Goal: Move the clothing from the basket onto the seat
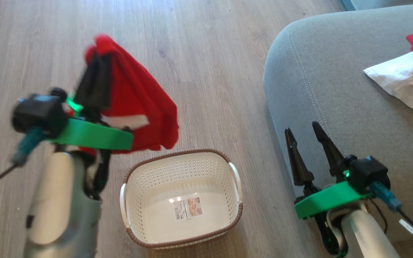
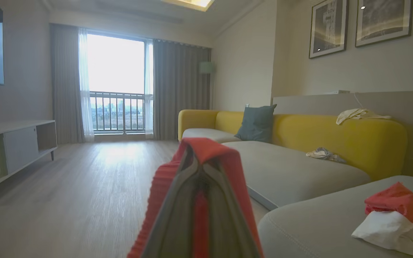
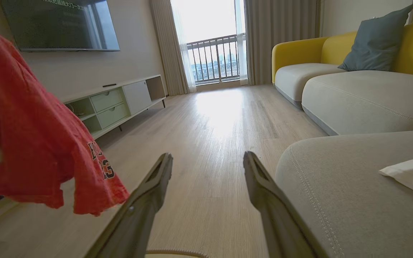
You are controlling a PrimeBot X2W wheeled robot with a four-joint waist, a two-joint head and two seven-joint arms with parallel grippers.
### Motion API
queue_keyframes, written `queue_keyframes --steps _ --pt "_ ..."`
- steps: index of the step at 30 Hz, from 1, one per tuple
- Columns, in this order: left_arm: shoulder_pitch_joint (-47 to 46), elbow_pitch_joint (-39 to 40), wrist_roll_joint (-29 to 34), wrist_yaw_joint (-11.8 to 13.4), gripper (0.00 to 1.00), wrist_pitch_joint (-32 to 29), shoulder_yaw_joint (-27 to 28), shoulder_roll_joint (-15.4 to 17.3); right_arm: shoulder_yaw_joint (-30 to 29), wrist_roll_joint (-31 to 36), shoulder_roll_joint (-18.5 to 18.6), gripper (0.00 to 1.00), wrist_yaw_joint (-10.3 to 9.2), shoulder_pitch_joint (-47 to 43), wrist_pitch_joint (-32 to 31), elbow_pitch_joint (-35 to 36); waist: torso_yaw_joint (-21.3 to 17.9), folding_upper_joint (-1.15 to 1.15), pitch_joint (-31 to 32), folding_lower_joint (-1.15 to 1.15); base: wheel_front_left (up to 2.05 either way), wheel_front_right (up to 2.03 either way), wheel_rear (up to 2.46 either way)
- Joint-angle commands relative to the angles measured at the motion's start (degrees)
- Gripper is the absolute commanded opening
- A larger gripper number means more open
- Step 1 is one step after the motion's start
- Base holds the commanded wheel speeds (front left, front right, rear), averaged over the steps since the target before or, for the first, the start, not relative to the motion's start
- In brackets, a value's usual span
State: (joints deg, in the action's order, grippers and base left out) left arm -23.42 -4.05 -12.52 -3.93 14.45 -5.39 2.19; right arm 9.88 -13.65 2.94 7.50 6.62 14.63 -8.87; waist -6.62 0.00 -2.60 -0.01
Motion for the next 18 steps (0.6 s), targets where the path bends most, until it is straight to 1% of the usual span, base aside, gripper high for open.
queue_keyframes --steps 1,5,9,14,18 --pt "-2.0 2.8 0.6 -0.1 0.00 0.5 2.3 0.8 1.2 0.3 -0.1 1.00 -0.01 0.4 0.4 1.8 0.0 0.00 0.0 0.01 0.00 0.00 0.00" --pt "-1.6 9.6 -0.6 -0.4 0.00 0.5 3.6 0.7 1.0 0.4 -0.1 1.00 -0.01 0.2 0.4 1.9 0.1 0.00 0.0 0.01 0.00 0.00 0.00" --pt "-1.2 12.8 0.1 -0.6 0.00 0.5 2.9 0.7 0.8 0.3 -0.1 1.00 -0.01 -0.1 0.4 2.1 0.3 0.00 -0.3 0.01 0.00 0.00 0.00" --pt "-1.1 14.5 -0.1 -1.5 0.00 0.5 -0.5 0.7 0.6 0.4 -0.1 1.00 -0.01 -0.4 0.4 2.2 0.5 0.00 -0.8 0.01 0.00 0.00 0.00" --pt "-0.5 13.4 2.3 -2.4 0.00 0.5 -5.0 0.7 0.4 0.3 -0.1 1.00 -0.01 -0.5 0.4 2.2 0.6 0.00 -0.7 0.01 0.00 0.00 0.00"
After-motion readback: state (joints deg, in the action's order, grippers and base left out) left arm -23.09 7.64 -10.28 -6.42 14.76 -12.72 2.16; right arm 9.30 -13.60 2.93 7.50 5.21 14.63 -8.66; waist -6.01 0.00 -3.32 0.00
